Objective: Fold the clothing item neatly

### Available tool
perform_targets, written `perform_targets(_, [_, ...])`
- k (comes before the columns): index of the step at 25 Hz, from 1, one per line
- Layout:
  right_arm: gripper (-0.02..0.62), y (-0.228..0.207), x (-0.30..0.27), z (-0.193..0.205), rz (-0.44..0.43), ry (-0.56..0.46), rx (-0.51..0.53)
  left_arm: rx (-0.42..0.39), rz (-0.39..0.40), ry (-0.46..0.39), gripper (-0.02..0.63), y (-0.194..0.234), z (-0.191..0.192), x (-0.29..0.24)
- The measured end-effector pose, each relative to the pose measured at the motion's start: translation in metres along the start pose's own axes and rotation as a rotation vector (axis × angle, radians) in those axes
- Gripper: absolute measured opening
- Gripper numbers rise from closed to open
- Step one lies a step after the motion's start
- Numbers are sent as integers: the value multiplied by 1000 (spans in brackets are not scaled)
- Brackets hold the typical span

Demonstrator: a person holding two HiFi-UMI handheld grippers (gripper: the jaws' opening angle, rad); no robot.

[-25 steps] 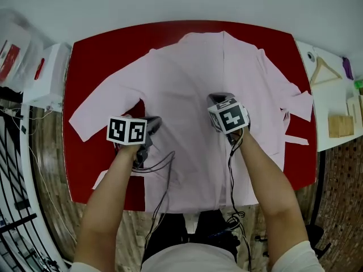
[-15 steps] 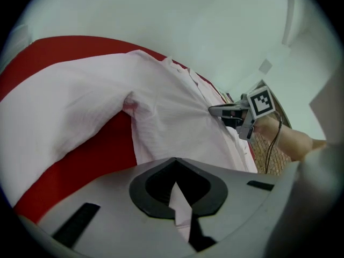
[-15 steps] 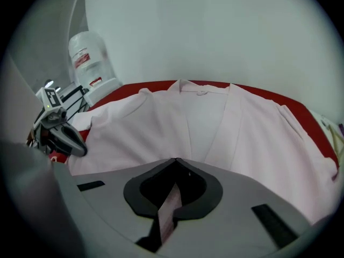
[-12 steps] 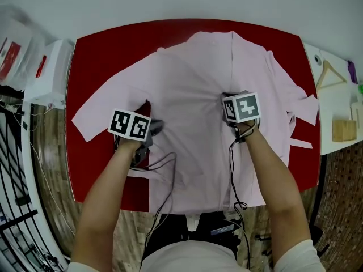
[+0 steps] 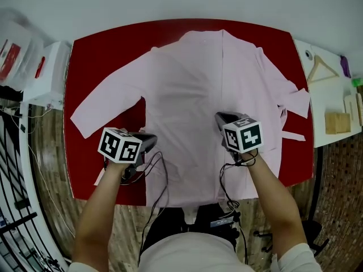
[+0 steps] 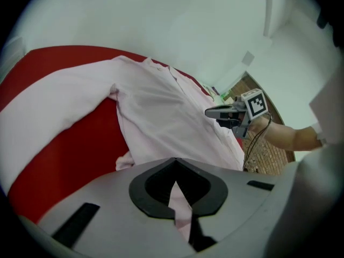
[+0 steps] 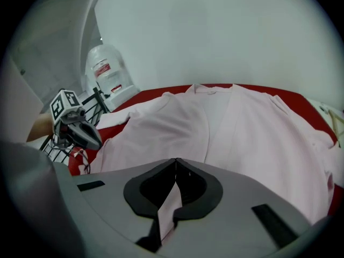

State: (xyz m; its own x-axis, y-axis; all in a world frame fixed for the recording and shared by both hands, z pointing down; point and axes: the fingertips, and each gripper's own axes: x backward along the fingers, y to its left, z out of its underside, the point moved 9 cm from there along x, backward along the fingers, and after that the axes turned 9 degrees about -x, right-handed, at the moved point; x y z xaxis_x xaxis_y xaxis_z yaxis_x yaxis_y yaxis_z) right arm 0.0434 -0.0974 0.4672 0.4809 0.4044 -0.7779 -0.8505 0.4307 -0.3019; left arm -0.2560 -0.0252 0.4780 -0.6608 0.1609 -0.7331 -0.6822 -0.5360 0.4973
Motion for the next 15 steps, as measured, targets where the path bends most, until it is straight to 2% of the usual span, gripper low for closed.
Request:
perform_targets(5, [12,9,2,43,-18,84,-33,24,45,113,5,-9,37,-13])
perform_targets(8, [12,10,-4,55,7,131,10,22,45,174,5,-7,49,-19])
perform_targets(11, [12,7,-5,56,19,133,39,62,60,162,3,-2,55,-18])
perform_targets(15, [12,2,-3,56,45,129,28,77,70,160,3,0,61,-14])
